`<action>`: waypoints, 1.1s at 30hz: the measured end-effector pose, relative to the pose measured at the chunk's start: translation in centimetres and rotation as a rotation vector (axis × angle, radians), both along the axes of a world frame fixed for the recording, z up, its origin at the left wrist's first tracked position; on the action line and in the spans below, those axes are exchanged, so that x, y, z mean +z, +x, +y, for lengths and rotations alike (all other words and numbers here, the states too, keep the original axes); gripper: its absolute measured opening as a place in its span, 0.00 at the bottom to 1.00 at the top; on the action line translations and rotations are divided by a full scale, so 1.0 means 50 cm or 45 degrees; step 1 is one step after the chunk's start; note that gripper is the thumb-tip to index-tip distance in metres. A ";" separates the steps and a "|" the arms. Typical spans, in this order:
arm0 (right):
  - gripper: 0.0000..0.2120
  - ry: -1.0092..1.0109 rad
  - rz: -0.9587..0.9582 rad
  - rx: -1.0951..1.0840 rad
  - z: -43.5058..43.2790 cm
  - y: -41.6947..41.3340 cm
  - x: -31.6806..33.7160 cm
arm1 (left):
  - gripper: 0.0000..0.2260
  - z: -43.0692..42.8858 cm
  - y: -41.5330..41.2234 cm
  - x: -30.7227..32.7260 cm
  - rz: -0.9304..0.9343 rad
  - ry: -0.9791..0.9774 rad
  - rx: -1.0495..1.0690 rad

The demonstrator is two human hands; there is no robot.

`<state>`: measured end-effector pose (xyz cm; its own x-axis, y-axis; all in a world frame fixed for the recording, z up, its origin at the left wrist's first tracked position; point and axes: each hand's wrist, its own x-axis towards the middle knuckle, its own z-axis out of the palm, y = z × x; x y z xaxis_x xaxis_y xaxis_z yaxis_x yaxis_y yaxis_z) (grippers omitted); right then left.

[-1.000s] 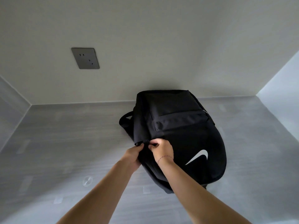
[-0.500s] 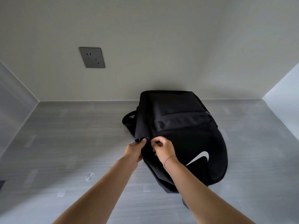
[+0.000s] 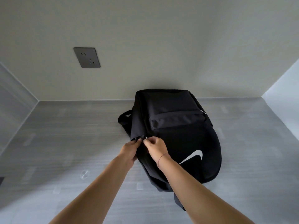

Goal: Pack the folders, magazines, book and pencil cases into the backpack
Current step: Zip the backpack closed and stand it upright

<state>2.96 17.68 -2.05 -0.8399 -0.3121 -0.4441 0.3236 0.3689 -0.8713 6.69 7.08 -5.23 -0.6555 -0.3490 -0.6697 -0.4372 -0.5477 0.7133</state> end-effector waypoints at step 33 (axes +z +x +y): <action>0.18 0.229 0.198 0.293 0.070 0.057 -0.009 | 0.06 0.010 -0.005 -0.004 -0.079 -0.260 0.035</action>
